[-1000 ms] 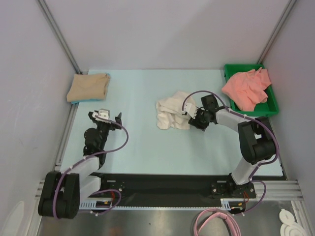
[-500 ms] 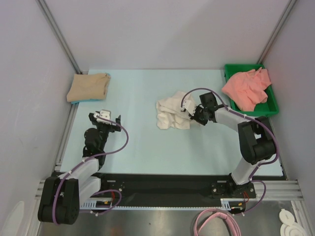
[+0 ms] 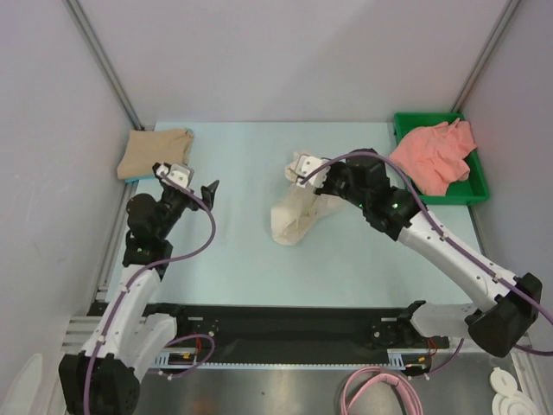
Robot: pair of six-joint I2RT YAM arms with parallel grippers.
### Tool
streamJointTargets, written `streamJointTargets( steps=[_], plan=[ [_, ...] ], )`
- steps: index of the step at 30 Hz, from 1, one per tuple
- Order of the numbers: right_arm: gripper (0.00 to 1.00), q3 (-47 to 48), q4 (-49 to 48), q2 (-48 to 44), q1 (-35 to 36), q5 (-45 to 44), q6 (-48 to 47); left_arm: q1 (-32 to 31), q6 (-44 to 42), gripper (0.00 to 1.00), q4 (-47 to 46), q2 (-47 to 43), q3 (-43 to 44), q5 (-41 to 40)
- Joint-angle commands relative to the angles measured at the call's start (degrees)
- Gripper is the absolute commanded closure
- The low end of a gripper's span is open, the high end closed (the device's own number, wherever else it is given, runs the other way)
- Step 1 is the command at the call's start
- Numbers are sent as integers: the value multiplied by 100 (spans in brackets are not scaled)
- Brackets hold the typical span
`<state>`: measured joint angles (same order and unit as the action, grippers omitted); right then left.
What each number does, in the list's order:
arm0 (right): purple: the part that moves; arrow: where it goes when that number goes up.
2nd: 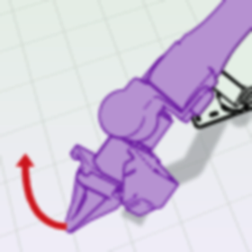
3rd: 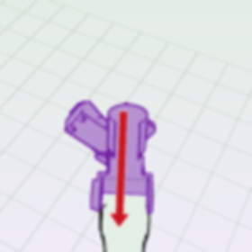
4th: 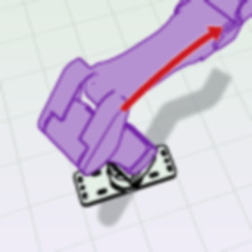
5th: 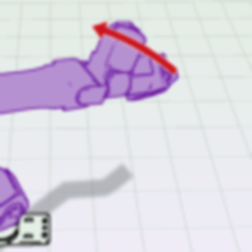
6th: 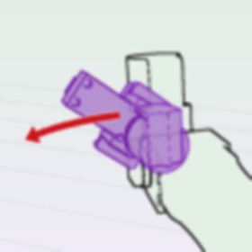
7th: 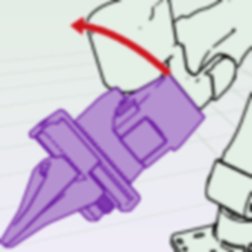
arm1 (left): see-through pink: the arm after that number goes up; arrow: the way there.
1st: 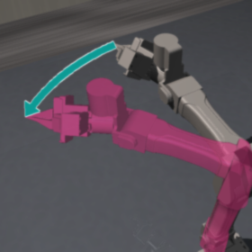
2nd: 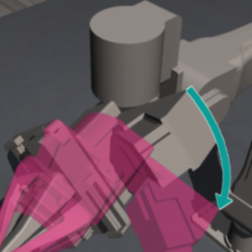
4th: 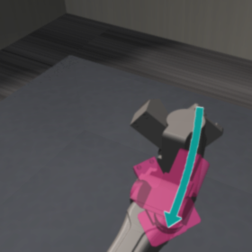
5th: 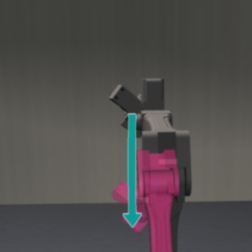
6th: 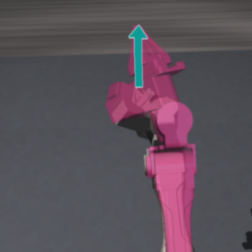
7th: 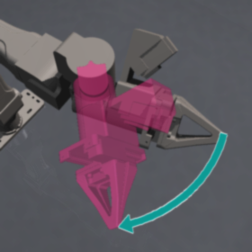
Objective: Fold and stack the t-shirts
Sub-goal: Flatten the tshirt out
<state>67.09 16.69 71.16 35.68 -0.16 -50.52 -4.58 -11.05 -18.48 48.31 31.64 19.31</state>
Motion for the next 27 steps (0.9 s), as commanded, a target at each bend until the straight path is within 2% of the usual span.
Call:
streamJointTargets(
  steps=[1,3,7,9,14,17,19,20,27],
  plan=[
    [100,523,42,239,579,-862,-301,27,-195,0,881,-436,387,538],
    [100,1094,255,390,747,-828,-99,27,-187,0,925,-699,431,678],
    [100,1430,405,487,774,-932,-37,-78,-213,0,1573,-657,685,1092],
    [100,1264,388,338,591,-985,-72,-192,-353,2,1794,-447,782,1241],
    [100,482,221,-478,-86,-819,7,-772,-714,3,1953,177,843,935],
    [100,-19,396,-1050,-658,-573,218,-1009,-644,2,1892,993,1089,645],
    [100,-292,510,-1409,-1017,-415,280,-1080,-600,5,2058,1836,1607,653],
    [100,-563,528,-1507,-1106,-371,332,-1089,-583,7,2129,2405,1983,705],
    [100,-1303,616,-2000,-1652,-98,666,-1282,-196,15,2375,4255,3243,830]
  ],
)
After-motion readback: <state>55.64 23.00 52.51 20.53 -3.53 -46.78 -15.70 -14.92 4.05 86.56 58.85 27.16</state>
